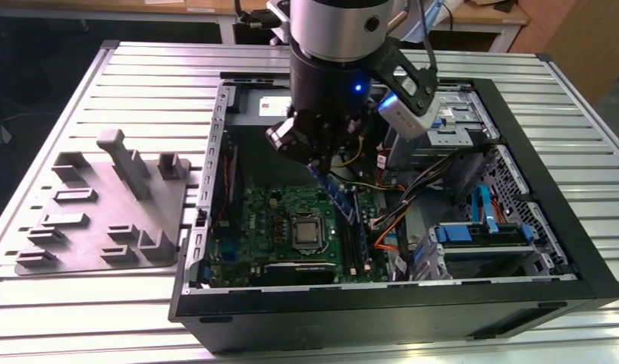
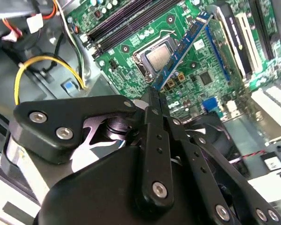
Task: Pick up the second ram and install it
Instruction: 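Insert the second ram into the second slot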
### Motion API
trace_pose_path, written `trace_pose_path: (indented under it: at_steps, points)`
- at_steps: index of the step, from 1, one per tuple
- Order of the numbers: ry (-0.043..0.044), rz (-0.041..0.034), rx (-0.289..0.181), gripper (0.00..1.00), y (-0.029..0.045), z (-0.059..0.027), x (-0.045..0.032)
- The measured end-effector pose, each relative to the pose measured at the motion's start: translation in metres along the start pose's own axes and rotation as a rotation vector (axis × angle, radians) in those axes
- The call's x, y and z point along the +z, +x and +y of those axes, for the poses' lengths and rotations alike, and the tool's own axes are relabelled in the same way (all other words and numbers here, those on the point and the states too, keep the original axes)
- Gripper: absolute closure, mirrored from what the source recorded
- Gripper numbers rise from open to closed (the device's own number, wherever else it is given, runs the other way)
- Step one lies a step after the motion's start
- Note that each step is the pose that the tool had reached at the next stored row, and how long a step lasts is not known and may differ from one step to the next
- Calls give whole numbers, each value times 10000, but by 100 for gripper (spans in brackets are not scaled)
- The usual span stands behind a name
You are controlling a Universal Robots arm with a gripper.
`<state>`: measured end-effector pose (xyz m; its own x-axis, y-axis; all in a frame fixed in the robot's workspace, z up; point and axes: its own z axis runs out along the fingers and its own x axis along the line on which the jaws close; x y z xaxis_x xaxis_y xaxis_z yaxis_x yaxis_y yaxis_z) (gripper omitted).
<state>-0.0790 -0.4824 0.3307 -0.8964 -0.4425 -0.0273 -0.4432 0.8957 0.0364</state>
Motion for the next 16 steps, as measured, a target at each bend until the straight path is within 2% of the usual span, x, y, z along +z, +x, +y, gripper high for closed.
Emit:
trace_pose_path:
  at_steps: [16]
  points:
    - [79, -107, 2912, 89, 1, -1, 23]
